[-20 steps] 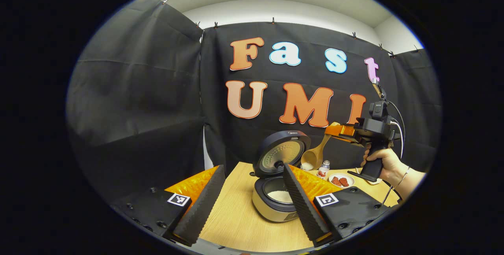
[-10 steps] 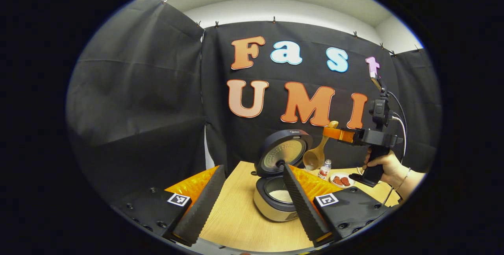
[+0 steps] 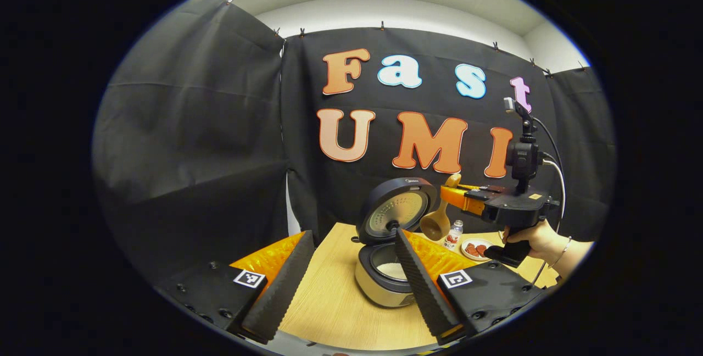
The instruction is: Close the left gripper, press the button to open the rice cooker; take a wooden spoon from the chopstick holder with the right hand, scoop a spoonful of rice and pour it into the rice cooker, then put the wooden spoon back into the chopstick holder.
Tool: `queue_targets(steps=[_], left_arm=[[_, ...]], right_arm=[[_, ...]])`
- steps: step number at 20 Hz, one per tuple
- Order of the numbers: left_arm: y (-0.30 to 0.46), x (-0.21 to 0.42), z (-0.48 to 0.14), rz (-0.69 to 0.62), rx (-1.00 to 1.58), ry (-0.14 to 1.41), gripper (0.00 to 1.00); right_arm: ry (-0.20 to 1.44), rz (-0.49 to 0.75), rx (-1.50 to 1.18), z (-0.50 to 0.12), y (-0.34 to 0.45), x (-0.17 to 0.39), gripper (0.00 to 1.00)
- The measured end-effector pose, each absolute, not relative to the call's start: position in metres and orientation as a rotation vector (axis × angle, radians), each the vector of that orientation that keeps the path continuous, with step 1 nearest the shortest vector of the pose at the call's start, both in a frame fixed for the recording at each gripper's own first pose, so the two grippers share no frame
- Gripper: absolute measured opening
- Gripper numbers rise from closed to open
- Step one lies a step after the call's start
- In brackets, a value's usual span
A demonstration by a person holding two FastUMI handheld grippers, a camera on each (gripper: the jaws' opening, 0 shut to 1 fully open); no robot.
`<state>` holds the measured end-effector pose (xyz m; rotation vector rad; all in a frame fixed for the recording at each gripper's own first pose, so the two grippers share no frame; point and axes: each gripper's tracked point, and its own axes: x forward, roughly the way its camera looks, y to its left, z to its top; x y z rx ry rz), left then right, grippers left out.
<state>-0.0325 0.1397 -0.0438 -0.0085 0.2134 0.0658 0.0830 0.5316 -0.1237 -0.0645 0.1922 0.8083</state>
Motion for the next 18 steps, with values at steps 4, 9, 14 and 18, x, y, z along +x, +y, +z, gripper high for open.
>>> queue_targets(steps=[4, 9, 14, 18], left_arm=[[0.142, -0.035, -0.036, 0.063, -0.057, 0.197, 0.99], [0.162, -0.032, -0.027, 0.112, -0.047, 0.166, 0.99], [0.156, -0.022, -0.022, 0.099, -0.048, 0.155, 0.99], [0.142, -0.007, -0.021, 0.068, -0.037, 0.154, 0.99]], right_arm=[[0.226, 0.785, -0.015, -0.123, 0.515, 0.087, 0.12], [0.235, 0.735, 0.055, -0.102, 0.471, 0.096, 0.11], [0.231, 0.642, 0.111, -0.080, 0.397, 0.104, 0.12], [0.231, 0.524, 0.107, -0.078, 0.315, 0.100, 0.11]])
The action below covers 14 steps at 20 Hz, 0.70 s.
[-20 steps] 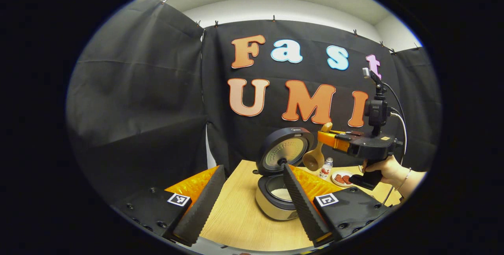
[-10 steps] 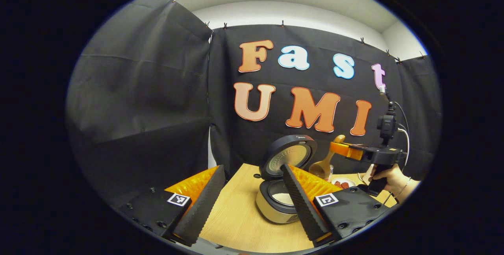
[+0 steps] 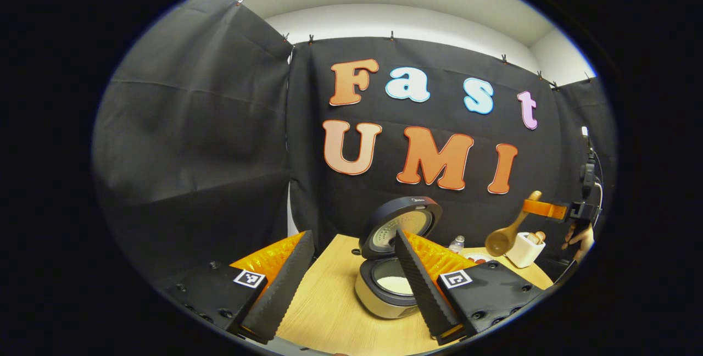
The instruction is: Close the left gripper, press the button to open the rice cooker; take a wooden spoon from the chopstick holder with the right hand, scoop a spoonful of rice and pour it into the rice cooker, then put the wooden spoon back into the chopstick holder.
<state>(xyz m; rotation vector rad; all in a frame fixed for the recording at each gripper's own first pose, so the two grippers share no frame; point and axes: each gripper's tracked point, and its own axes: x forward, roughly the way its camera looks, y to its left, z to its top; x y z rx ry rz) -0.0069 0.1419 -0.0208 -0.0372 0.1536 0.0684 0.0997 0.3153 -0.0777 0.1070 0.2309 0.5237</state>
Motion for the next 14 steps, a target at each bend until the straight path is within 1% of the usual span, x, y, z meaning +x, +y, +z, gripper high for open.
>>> queue_targets(steps=[4, 7, 10, 14], left_arm=[[0.122, 0.010, -0.025, 0.034, -0.022, 0.159, 0.99], [0.105, 0.018, -0.024, 0.005, -0.027, 0.159, 0.99], [0.092, 0.024, -0.025, -0.013, -0.046, 0.162, 0.99], [0.083, 0.030, -0.026, -0.008, -0.055, 0.158, 0.99]], right_arm=[[0.262, 0.400, 0.118, -0.097, 0.239, 0.094, 0.12], [0.310, 0.318, 0.154, -0.125, 0.193, 0.087, 0.11], [0.364, 0.259, 0.203, -0.158, 0.164, 0.080, 0.11], [0.429, 0.217, 0.258, -0.203, 0.146, 0.075, 0.12]])
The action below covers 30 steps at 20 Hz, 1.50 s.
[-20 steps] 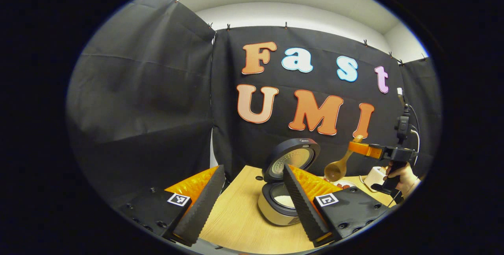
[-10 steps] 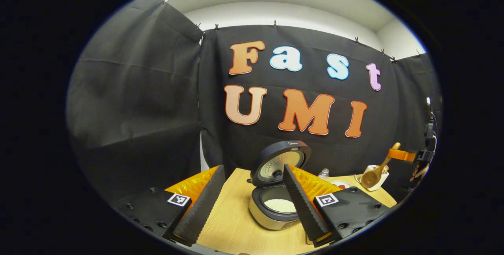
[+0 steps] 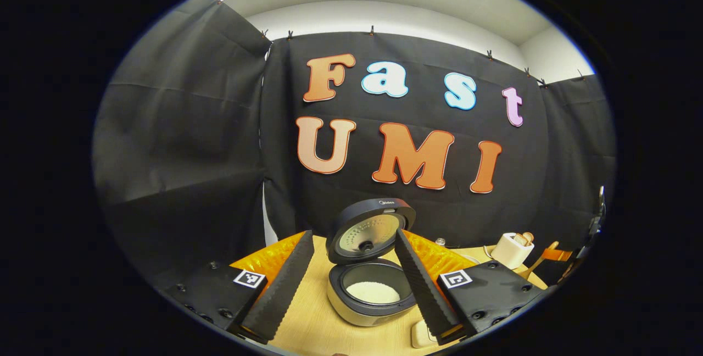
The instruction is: Close the left gripper, press the button to open the rice cooker; take a wooden spoon from the chopstick holder with the right hand, scoop a spoonful of rice and pour it into the rice cooker, then put the wooden spoon back into the chopstick holder.
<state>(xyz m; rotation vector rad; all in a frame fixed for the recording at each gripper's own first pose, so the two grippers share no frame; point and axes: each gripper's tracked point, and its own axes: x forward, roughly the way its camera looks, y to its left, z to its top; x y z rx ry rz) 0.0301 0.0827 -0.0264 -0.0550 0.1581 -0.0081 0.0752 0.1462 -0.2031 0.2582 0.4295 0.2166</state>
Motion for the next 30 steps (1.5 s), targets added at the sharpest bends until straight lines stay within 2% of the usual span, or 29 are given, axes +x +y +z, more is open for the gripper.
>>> queue_targets(steps=[9, 19, 24, 28, 29, 30], left_arm=[[0.082, 0.025, -0.044, 0.032, -0.003, 0.188, 1.00], [0.087, 0.011, -0.043, 0.042, 0.047, 0.189, 0.99], [0.071, 0.005, -0.037, -0.024, 0.078, 0.187, 0.99], [0.070, 0.007, -0.033, -0.030, 0.053, 0.191, 0.99], [0.069, 0.008, -0.031, -0.031, 0.044, 0.192, 0.99], [0.068, 0.009, -0.030, -0.032, 0.033, 0.196, 0.99]], right_arm=[[0.537, 0.182, 0.320, -0.289, 0.137, 0.077, 0.12], [0.581, 0.145, 0.461, -0.317, 0.120, 0.082, 0.12], [0.603, 0.076, 0.512, -0.323, 0.099, 0.080, 0.21], [0.620, 0.022, 0.383, -0.326, 0.082, 0.076, 0.34], [0.627, 0.015, 0.336, -0.323, 0.079, 0.075, 0.29], [0.623, 0.012, 0.287, -0.317, 0.076, 0.074, 0.31]])
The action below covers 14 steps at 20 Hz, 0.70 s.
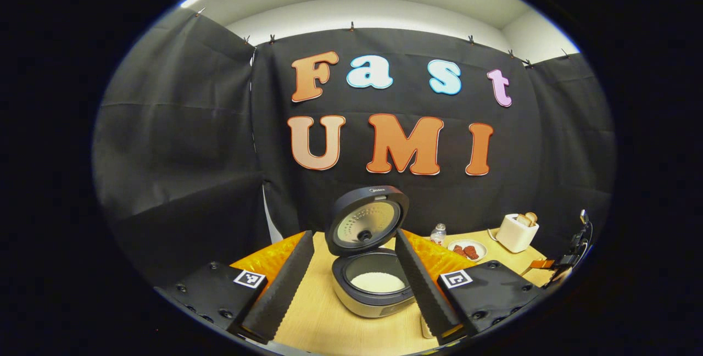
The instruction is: Close the left gripper, press the button to open the rice cooker; take a wooden spoon from the chopstick holder with the right hand, scoop a spoonful of rice and pour it into the rice cooker, then put the wooden spoon back into the chopstick holder.
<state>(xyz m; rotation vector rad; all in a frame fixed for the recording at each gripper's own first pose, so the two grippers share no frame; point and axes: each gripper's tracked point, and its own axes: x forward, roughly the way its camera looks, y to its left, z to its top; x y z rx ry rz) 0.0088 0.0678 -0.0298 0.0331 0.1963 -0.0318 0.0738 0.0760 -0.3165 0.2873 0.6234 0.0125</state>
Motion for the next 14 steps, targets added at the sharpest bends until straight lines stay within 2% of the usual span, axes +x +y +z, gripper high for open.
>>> queue_targets(steps=[2, 3, 4, 5, 7, 9, 14], left_arm=[[0.066, 0.010, -0.024, -0.036, 0.014, 0.194, 0.99], [0.063, 0.012, -0.019, -0.045, 0.002, 0.185, 0.99], [0.060, 0.015, -0.013, -0.054, -0.007, 0.174, 0.99], [0.059, 0.018, -0.010, -0.060, -0.008, 0.168, 0.99], [0.065, 0.029, -0.005, -0.043, 0.020, 0.171, 0.99], [0.072, 0.048, -0.004, -0.012, 0.067, 0.181, 0.99], [0.052, 0.118, 0.005, -0.073, -0.011, 0.197, 1.00]], right_arm=[[0.586, -0.005, 0.204, -0.296, 0.066, 0.078, 0.43], [0.564, -0.012, 0.176, -0.282, 0.062, 0.081, 0.65], [0.548, -0.017, 0.159, -0.269, 0.059, 0.082, 0.67], [0.534, -0.018, 0.156, -0.254, 0.058, 0.083, 0.86], [0.504, -0.016, 0.166, -0.222, 0.061, 0.083, 0.95], [0.474, -0.020, 0.164, -0.189, 0.066, 0.080, 0.95], [0.407, 0.024, 0.062, -0.122, 0.083, 0.067, 0.95]])
